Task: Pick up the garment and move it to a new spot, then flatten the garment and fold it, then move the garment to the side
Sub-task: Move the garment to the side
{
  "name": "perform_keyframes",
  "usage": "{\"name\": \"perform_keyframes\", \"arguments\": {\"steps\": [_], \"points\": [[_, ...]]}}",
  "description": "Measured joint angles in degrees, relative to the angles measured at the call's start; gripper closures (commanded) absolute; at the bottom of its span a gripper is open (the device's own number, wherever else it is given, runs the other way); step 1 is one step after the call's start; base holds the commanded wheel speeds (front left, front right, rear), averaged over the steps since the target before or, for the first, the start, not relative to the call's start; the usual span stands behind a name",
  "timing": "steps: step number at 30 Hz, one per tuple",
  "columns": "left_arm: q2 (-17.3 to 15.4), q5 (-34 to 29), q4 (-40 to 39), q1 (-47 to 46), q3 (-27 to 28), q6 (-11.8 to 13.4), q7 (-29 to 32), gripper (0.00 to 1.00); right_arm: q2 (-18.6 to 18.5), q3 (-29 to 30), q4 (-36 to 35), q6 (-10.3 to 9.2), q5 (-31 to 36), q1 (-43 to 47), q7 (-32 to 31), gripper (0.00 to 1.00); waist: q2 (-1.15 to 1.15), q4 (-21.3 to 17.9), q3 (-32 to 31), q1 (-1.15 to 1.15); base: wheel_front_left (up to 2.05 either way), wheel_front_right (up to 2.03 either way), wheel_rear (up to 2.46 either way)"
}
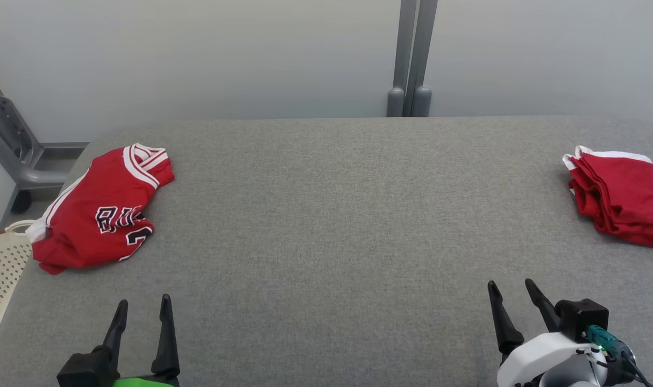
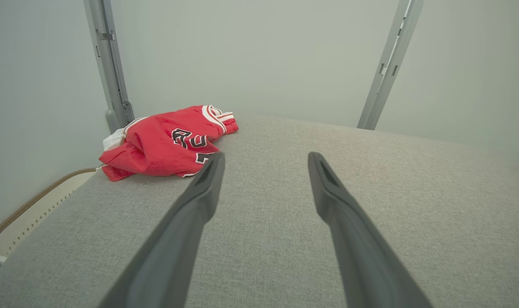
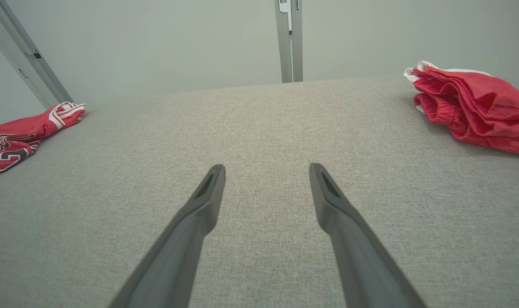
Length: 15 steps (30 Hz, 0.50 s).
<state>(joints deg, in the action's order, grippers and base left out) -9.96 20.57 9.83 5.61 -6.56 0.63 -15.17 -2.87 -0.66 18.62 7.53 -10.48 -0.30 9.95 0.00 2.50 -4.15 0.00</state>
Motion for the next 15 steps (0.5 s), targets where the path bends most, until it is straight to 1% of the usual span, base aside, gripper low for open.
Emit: {"name": "perform_keyframes", "arguments": {"steps": [4, 15], "points": [[0.25, -0.49, 0.35, 0.54, -0.37, -0.65, 0.0, 0.0, 0.0, 0.18, -1.26, 0.0, 0.18, 0.1, -0.63, 0.0, 0.0, -0.28, -0.07, 0.0, 0.0, 0.0, 0.0], [0.42, -0.55, 1.7, 0.46, -0.44, -1.2, 0.0, 0.0, 0.0, -0.36, -2.22, 0.0, -0.23, 0.94, -1.61, 0.0, 0.0, 0.14, 0.07, 0.0, 0.0, 0.0, 0.0]]}}
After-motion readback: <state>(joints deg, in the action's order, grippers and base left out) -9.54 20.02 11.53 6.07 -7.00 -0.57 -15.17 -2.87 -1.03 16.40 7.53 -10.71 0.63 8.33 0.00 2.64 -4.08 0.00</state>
